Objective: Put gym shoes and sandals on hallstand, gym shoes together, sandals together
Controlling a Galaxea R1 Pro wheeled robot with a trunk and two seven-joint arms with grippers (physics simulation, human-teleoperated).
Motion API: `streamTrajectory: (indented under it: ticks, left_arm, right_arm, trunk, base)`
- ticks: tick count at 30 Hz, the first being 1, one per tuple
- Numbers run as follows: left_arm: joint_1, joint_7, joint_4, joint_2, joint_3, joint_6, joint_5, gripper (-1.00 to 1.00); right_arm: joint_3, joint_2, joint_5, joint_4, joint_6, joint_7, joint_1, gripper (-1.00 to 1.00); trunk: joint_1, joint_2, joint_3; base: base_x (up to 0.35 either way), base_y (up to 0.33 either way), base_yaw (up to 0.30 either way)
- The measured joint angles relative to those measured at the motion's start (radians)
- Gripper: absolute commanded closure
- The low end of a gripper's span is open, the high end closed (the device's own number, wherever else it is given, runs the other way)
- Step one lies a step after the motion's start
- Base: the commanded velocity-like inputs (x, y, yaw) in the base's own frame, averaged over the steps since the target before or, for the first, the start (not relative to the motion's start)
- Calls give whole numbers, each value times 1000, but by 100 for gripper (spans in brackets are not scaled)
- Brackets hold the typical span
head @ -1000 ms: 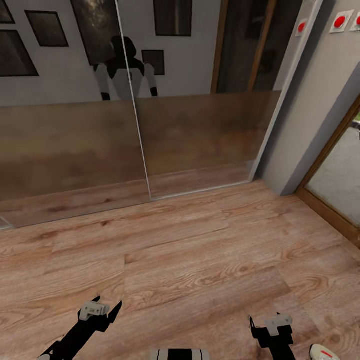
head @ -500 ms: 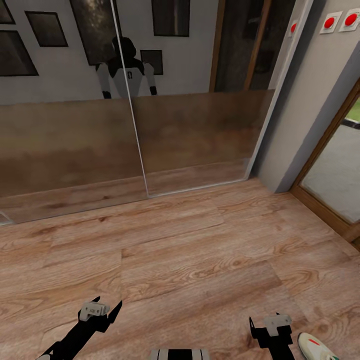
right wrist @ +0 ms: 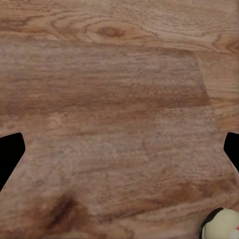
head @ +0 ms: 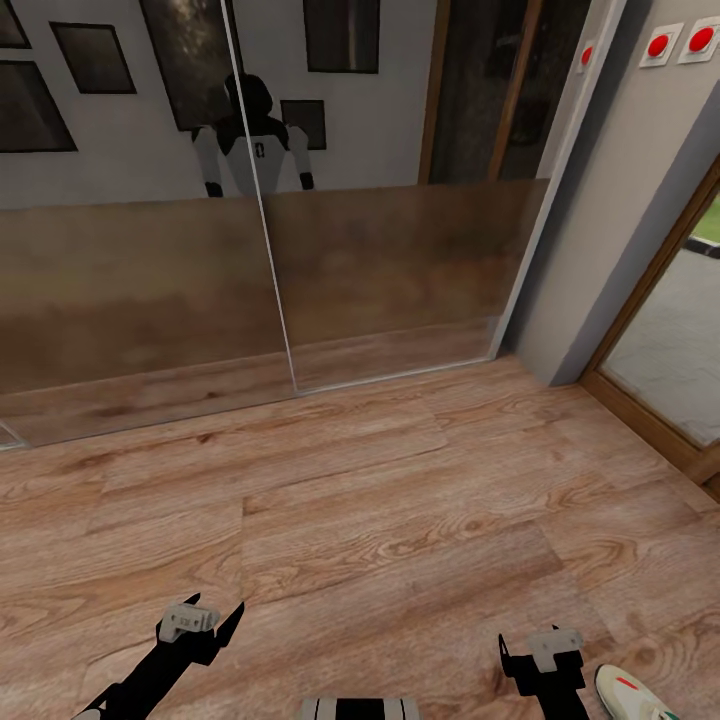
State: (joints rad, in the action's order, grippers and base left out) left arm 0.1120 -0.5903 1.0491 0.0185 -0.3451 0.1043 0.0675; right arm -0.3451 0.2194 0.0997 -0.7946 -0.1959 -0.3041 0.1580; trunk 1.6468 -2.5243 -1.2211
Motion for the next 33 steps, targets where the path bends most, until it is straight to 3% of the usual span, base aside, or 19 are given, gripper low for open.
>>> streamTrajectory:
  ticks: [15, 33]
  left_arm:
    - [0, 0, -1, 1, 0, 0, 0, -100]
    - [0, 0, -1, 1, 0, 0, 0, -100]
  right_arm:
    - [0, -1, 0, 0, 0, -1, 0, -100]
    - [0, -1, 1, 0, 0, -1, 0, -100]
  trunk:
    - [0, 0, 0]
    - [0, 0, 3]
  base:
    - [0, 0, -35]
    - [0, 0, -230]
